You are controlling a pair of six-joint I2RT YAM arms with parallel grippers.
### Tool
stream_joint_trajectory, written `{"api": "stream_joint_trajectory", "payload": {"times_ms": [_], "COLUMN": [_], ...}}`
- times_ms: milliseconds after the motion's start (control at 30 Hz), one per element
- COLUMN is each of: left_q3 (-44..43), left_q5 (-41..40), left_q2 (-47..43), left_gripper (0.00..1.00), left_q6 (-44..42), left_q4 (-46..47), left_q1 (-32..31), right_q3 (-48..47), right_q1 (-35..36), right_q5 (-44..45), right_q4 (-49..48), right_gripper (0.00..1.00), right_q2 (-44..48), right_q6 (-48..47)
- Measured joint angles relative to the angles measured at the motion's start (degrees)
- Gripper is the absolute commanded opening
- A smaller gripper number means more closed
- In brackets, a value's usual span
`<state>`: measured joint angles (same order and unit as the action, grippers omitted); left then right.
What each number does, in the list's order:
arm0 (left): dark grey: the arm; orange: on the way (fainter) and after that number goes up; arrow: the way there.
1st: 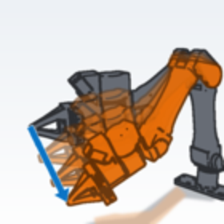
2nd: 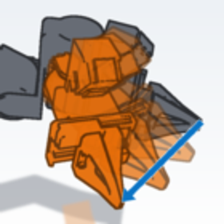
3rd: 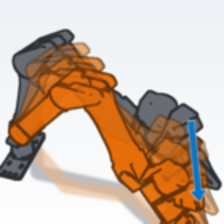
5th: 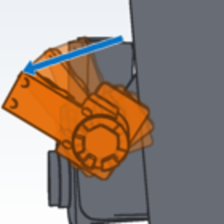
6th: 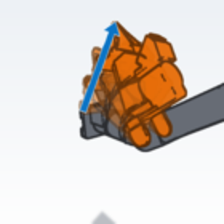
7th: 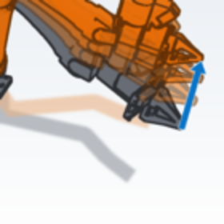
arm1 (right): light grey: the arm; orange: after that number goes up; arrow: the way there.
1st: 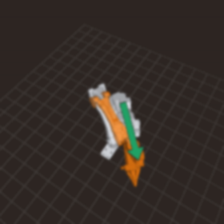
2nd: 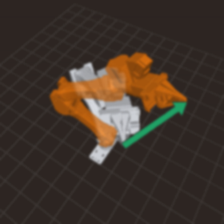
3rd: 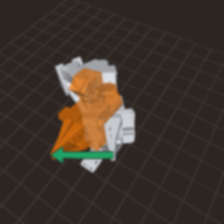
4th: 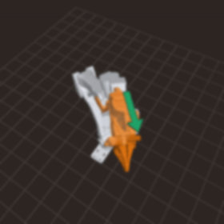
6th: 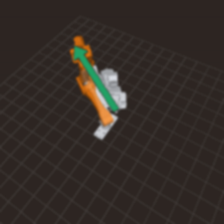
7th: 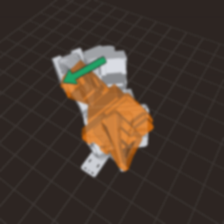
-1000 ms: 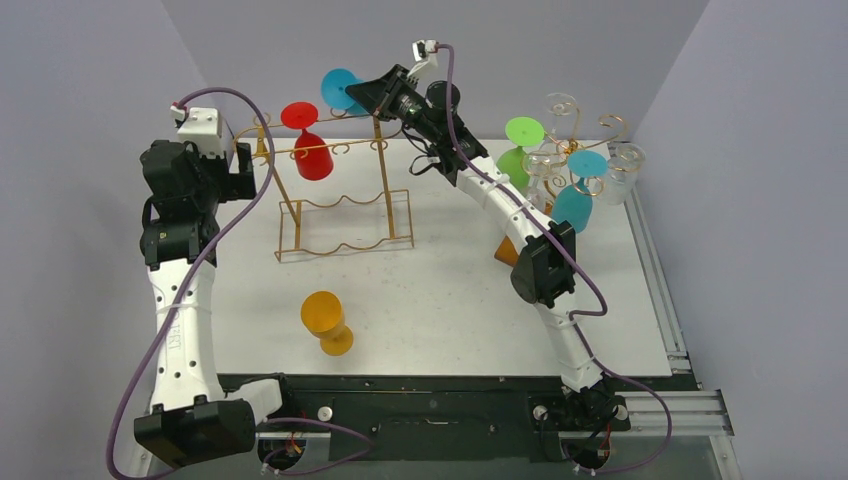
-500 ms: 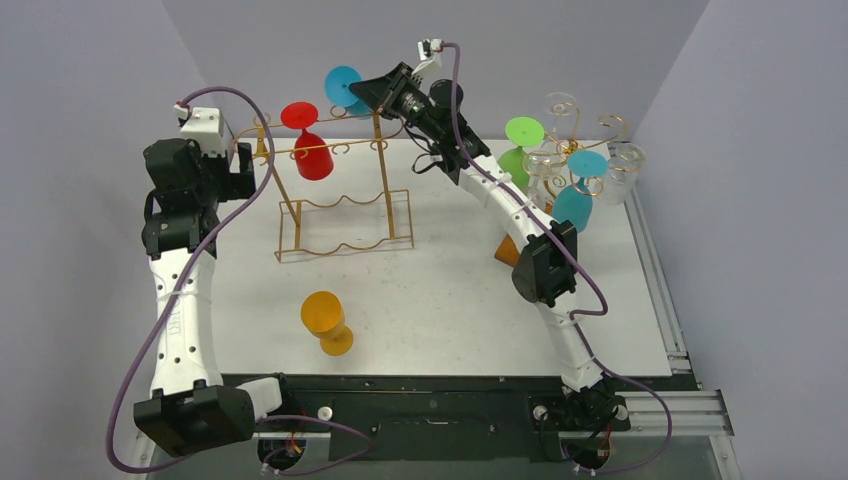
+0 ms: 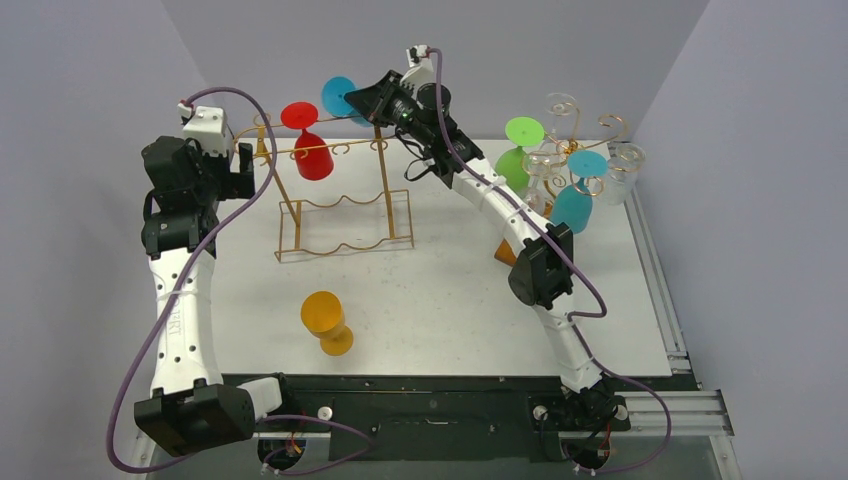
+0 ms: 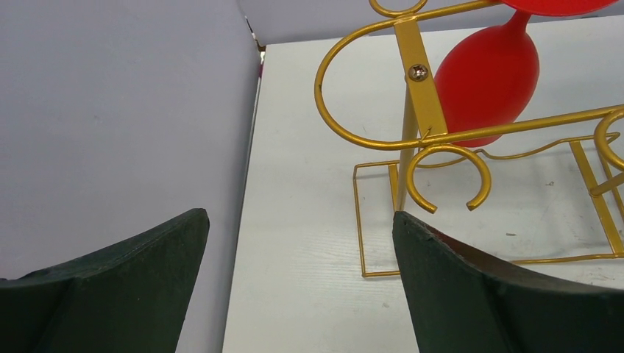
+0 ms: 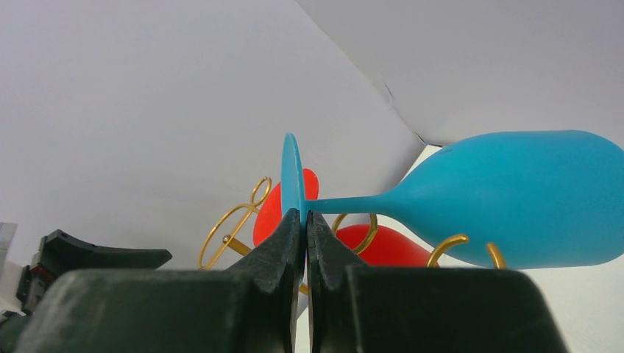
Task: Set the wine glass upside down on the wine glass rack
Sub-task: Turn the wine glass upside down at the wine rack.
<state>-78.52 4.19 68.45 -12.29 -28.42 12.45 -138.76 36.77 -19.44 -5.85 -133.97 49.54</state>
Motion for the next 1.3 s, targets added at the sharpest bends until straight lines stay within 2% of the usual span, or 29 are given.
{"api": "stream_joint_trajectory", "payload": {"times_ms": [233,467,967,1300], "left_q3": [1.1,1.8,1.9,1.9], "left_q5": [0.3,1.7,3.5,4.5], "left_q2": [0.0,0.0,2.3,2.3], "left_gripper": [0.87,0.89,0.89,0.88], "left_q6": [-1.2,-2.1,-1.7,-1.4], "left_q4": [1.2,1.7,1.7,1.7], "left_q1": [0.4,0.7,0.7,0.7], "right_q3": [0.0,-1.6,-1.6,-1.6], "right_q1": [1.2,1.6,1.9,1.9], "right_q5": [3.1,4.3,5.0,4.9], "right_q4": [1.7,0.8,-4.5,-4.3], "right_gripper": [0.0,0.0,0.0,0.0], "right_q2": [0.0,-1.1,-2.7,-2.7], "right_q6": [-1.7,-0.4,4.2,5.1]}}
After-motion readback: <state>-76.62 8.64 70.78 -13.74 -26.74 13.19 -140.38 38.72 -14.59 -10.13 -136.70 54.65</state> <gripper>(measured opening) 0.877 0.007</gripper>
